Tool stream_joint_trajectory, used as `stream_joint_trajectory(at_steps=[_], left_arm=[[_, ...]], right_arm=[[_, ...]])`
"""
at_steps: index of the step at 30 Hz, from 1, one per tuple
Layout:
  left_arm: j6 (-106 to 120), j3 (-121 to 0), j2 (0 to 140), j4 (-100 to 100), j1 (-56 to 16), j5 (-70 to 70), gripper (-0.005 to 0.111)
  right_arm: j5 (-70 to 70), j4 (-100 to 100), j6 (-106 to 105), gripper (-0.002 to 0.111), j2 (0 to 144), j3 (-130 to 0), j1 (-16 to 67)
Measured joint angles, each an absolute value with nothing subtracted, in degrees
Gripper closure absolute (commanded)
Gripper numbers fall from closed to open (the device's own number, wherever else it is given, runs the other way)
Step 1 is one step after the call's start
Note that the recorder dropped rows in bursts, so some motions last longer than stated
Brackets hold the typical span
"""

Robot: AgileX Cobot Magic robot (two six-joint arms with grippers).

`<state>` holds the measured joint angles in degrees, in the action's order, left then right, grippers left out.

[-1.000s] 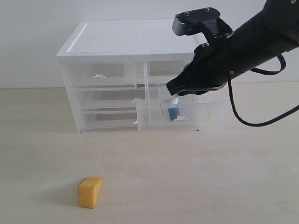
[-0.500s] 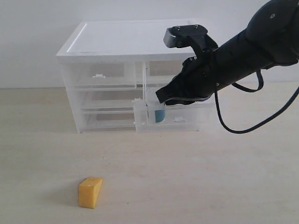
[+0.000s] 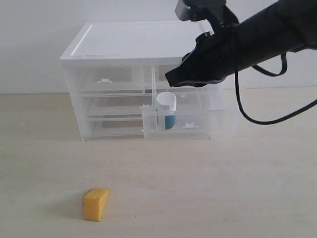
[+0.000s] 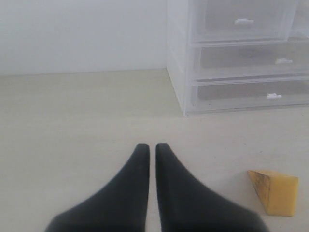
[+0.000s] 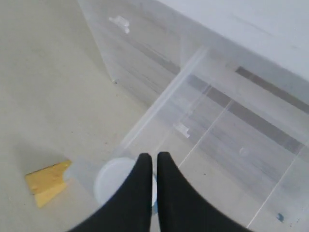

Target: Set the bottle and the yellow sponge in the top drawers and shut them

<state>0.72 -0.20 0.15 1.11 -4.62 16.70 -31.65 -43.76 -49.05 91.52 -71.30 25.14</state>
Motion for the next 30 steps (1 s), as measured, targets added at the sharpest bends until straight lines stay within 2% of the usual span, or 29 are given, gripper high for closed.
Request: stream_joint_trajectory(at_steps=[12,16,21,30], left_arm=[[0.72,-0.2,0.15,1.11,-4.62,16.7,0.103],[0.72,-0.2,0.15,1.11,-4.62,16.7,0.103],[0.72,-0.2,0.15,1.11,-4.62,16.7,0.103],[0.72,-0.2,0.15,1.11,-4.62,16.7,0.103]], right_arm=[[-45.53,-51.28,-56.81,0.108,90.78,-71.33,25.14],[-44.91,-51.77,-57.33,0.108,91.91,-71.33,25.14],[-37.4,-50.83,-57.58,0.108,93.97,-71.33,25.14],[-32.69,-36.22,-48.43,0.108,93.75,-71.89,25.14]])
